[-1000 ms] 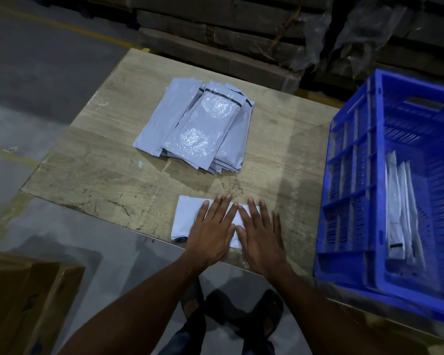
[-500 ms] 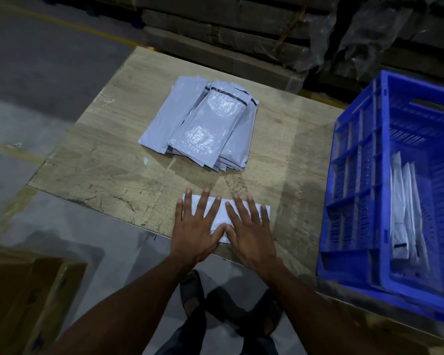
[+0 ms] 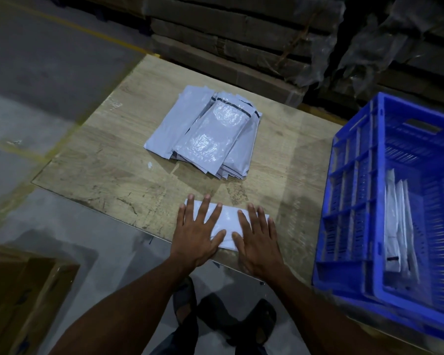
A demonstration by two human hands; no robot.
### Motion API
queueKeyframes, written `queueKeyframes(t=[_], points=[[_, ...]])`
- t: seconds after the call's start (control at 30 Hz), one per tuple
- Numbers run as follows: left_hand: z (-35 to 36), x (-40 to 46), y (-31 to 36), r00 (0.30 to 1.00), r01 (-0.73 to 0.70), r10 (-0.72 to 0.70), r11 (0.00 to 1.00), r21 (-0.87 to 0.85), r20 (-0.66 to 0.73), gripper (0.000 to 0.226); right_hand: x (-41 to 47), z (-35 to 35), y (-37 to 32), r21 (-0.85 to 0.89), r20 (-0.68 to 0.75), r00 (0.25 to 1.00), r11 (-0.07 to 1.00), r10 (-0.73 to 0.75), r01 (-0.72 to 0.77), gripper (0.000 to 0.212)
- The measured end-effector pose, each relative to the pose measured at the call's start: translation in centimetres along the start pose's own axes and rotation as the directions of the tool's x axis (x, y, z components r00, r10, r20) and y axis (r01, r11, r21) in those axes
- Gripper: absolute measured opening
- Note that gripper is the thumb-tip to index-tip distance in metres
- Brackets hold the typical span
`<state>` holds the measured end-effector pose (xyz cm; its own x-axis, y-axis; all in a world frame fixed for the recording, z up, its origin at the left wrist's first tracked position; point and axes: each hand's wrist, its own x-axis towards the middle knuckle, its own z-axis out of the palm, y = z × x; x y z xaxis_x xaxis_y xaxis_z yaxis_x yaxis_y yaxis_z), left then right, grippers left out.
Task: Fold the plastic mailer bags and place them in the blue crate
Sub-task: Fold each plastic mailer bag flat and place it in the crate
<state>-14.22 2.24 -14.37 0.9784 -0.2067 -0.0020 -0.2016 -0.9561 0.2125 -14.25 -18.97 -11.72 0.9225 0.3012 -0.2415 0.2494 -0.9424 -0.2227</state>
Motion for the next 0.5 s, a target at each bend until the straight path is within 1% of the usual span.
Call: queueKeyframes(t=[0.1, 0.13, 0.17, 0.23, 0.3, 0.37, 0.43, 0.5], points=[[-0.2, 0.1, -0.1, 0.999, 0.004, -0.004, 1.0, -0.002, 0.037, 0.073, 0.1, -0.9, 0.1, -0.019, 0.057, 0.998, 1.0, 0.003, -0.002, 0.082], [-0.2, 0.1, -0.2, 0.999, -0.007, 0.007, 1.0, 0.001, 0.043, 0.073, 0.0, -1.2, 0.1, -0.071, 0.045, 0.999, 0.997, -0.019, 0.022, 0.088], [-0.1, 0.1, -0.4, 0.998, -0.028, 0.028, 1.0, 0.006, 0.055, 0.073, -0.2, -1.5, 0.2, -0.132, 0.02, 0.997, 0.988, -0.076, 0.078, 0.091], [-0.1, 0.5, -0.9, 0.994, -0.071, 0.07, 0.997, 0.007, 0.089, 0.073, -0.6, -1.8, 0.7, -0.213, 0.038, 0.972, 0.948, -0.234, 0.236, 0.087], [-0.7, 1.6, -1.5, 0.987, -0.097, 0.099, 0.995, -0.022, 0.125, 0.077, -0.9, -1.7, 1.1, -0.224, 0.062, 0.943, 0.916, -0.326, 0.332, 0.074], [-1.4, 2.3, -1.8, 0.978, -0.131, 0.136, 0.99, -0.045, 0.159, 0.087, -1.2, -1.7, 1.2, -0.182, 0.074, 0.947, 0.93, -0.312, 0.321, 0.066], [-2.3, 1.9, -2.2, 0.965, -0.202, 0.206, 0.978, -0.046, 0.163, 0.094, -0.7, -2.1, 1.0, -0.107, 0.11, 0.952, 0.949, -0.285, 0.296, 0.072], [-2.5, 0.9, -3.1, 0.952, -0.286, 0.28, 0.958, 0.034, 0.125, 0.093, -0.3, -2.9, 0.5, -0.049, 0.137, 0.957, 0.963, -0.257, 0.266, 0.076]])
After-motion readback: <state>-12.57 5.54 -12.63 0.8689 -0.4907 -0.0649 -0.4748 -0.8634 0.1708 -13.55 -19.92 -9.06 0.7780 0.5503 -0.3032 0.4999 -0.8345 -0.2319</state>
